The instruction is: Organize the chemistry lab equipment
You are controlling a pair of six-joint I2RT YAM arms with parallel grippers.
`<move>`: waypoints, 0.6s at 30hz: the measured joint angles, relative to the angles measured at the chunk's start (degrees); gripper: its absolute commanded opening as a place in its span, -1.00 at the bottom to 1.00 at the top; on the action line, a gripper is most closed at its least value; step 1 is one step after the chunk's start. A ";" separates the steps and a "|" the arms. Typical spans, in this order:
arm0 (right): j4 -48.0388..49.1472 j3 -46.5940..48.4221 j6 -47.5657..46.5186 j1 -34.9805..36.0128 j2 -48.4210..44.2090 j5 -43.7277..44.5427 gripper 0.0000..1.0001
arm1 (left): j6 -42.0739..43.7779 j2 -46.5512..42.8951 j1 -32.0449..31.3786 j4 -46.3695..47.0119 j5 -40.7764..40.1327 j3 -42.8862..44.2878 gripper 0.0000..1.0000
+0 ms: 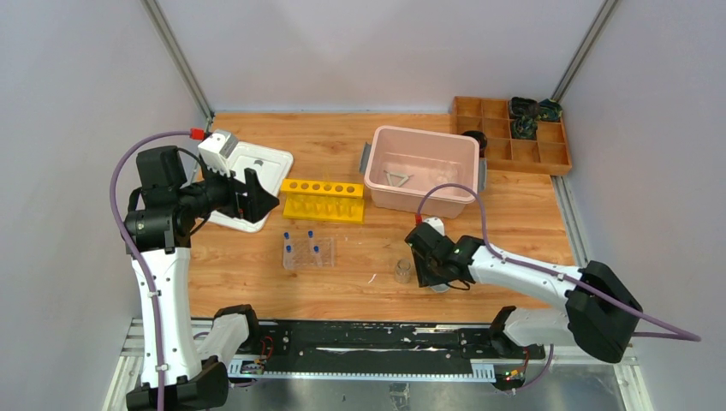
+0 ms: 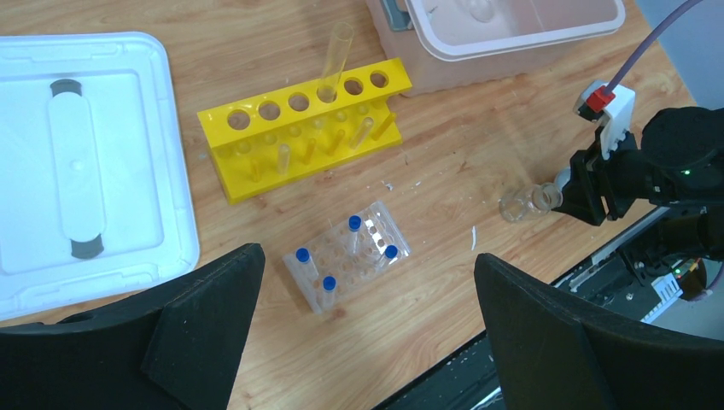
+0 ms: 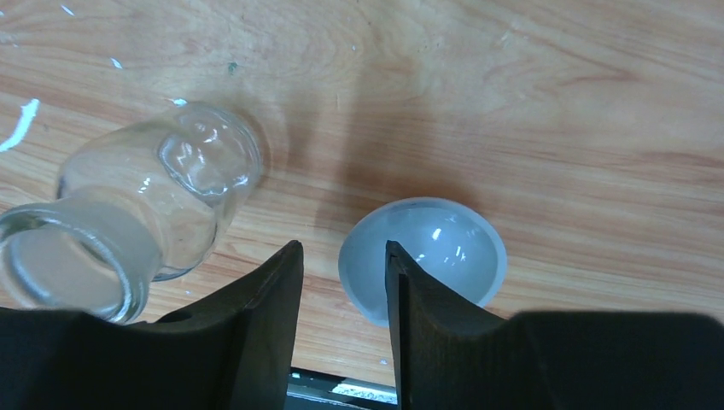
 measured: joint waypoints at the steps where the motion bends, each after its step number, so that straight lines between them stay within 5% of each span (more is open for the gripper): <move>1: 0.22 -0.20 0.20 0.35 0.72 0.09 -0.24 | 0.02 0.00 0.00 0.00 0.00 0.00 1.00; 8: 0.87 -1.18 0.79 1.55 2.43 2.27 -0.97 | 0.00 -0.07 0.00 0.00 -0.02 0.00 1.00; 18: -8.79 5.68 -1.03 2.12 -2.14 5.84 -1.00 | -0.17 -0.07 0.00 0.02 -0.02 0.00 1.00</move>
